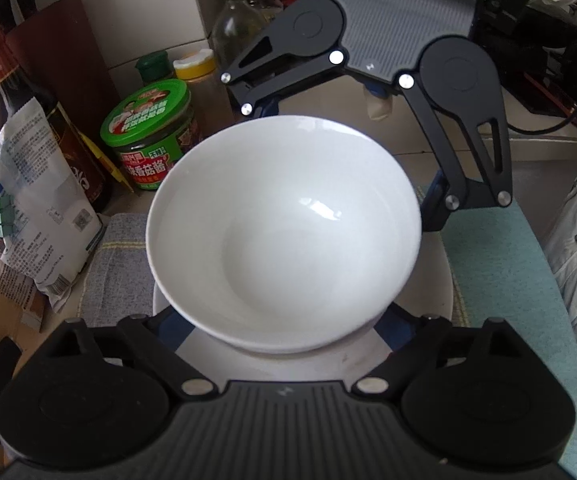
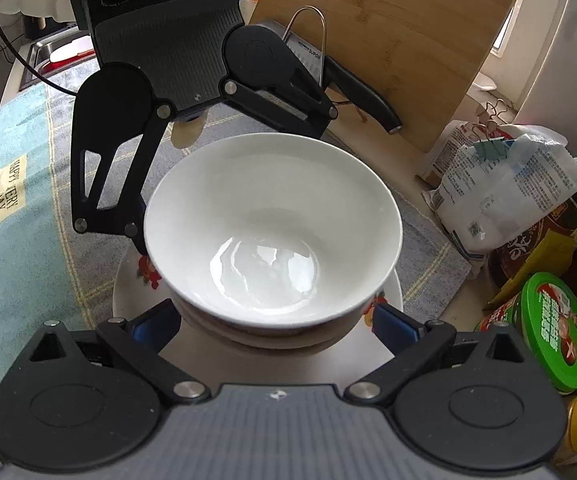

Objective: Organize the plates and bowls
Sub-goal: 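Lower the bowl stack onto the plate stack with both tools, then open both tools and withdraw them from the bowl stack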

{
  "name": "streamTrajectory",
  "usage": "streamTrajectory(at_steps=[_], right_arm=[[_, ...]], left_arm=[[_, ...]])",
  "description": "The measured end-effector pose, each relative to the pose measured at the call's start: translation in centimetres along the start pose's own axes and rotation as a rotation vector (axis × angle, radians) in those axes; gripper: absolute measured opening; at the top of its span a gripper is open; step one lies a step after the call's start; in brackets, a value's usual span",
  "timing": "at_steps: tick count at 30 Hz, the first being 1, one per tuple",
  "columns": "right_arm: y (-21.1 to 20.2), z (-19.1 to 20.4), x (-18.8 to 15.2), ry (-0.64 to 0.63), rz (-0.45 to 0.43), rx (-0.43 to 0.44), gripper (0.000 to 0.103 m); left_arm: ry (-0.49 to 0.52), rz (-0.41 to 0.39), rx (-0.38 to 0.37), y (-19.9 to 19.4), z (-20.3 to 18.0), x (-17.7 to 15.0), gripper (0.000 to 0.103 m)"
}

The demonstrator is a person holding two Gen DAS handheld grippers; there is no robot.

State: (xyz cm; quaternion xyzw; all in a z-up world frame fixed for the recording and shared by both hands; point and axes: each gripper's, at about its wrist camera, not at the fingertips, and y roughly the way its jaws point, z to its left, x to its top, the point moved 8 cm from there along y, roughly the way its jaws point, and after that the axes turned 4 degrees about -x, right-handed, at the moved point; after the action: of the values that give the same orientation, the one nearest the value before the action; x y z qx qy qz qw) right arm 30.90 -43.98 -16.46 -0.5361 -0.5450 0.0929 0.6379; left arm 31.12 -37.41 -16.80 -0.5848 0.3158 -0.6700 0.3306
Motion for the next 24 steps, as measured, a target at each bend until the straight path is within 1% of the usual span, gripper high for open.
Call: streamTrajectory(at_steps=[3,6,11,13,16,18,20,24], right_arm=[[-0.3,0.4,-0.6,-0.003,0.013,-0.007,0.103],[-0.6,1.0,-1.2,-0.012,0.034,-0.018,0.103],[-1.7,1.7,-1.7,-0.003,0.055,-0.083,0.103],[-2.1,2.1,-1.9,0.005,0.068,-0.106,0.103],[-2.8,2.7,-2.1,0.011,0.087,-0.170,0.103],[-3.3,2.9,-2.0,0.038,0.095,-0.220,0.103],[-3.9,3.3,-1.7,0.086,0.100,-0.252,0.103],[-4.7,4.6,-0.7,0.209,0.119,-0.363,0.103]], left_arm=[[-0.033,-0.021,0.042,-1.1,0.1,-0.3,0.097],[-0.081,-0.037,0.093,-2.5,0.3,-1.0,0.097],[-0.125,-0.090,0.176,-5.4,-0.6,-2.2,0.098],[-0.152,-0.125,0.205,-6.7,-1.1,-2.6,0.098],[-0.196,-0.177,0.246,-8.2,-1.7,-3.1,0.098],[-0.229,-0.209,0.310,-9.4,-2.1,-3.4,0.099],[-0.270,-0.235,0.386,-10.3,-2.5,-3.7,0.100],[-0.363,-0.271,0.464,-12.1,-3.8,-4.3,0.100]])
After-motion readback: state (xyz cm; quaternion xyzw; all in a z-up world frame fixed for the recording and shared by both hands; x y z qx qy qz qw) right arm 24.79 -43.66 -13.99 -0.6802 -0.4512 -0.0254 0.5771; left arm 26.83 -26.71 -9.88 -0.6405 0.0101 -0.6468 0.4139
